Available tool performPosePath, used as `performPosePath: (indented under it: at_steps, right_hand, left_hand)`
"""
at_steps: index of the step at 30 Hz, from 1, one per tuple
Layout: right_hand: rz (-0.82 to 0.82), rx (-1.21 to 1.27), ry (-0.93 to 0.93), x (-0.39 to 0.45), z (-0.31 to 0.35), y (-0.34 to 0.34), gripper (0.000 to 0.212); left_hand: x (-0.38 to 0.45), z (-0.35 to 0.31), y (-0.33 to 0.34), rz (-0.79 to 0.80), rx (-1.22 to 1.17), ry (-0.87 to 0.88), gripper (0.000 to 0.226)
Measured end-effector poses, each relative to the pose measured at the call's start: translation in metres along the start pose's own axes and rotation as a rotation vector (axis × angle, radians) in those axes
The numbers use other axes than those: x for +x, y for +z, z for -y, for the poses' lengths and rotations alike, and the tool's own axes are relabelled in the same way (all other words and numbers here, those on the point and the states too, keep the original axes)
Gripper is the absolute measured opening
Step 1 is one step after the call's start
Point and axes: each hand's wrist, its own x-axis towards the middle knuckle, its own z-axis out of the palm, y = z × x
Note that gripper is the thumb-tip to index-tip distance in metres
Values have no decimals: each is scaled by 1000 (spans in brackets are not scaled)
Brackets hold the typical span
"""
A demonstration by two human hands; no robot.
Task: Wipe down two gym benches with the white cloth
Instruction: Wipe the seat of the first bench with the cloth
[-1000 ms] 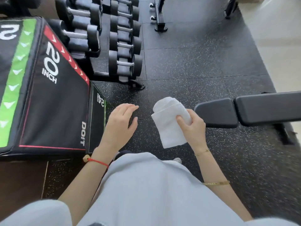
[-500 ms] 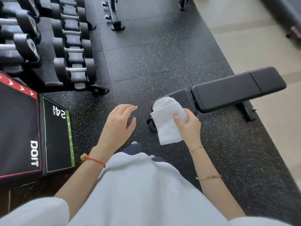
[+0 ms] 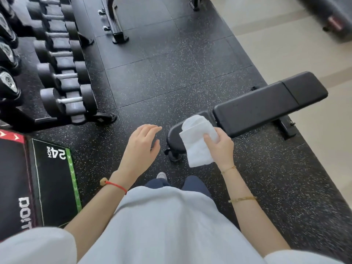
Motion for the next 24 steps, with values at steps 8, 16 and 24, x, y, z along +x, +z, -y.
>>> performPosePath:
  at_steps: [8, 16, 24]
  right_hand:
    - [132, -22, -6, 75, -18, -28, 8]
    - [296, -114, -50, 156, -80, -21, 12]
    - [346, -137, -100, 214, -156, 45, 12]
  left_hand:
    - [40, -33, 47, -17, 20, -133, 36]
    - [70, -41, 130, -90, 29, -297, 37]
    - [82, 11, 226, -63, 25, -338, 38]
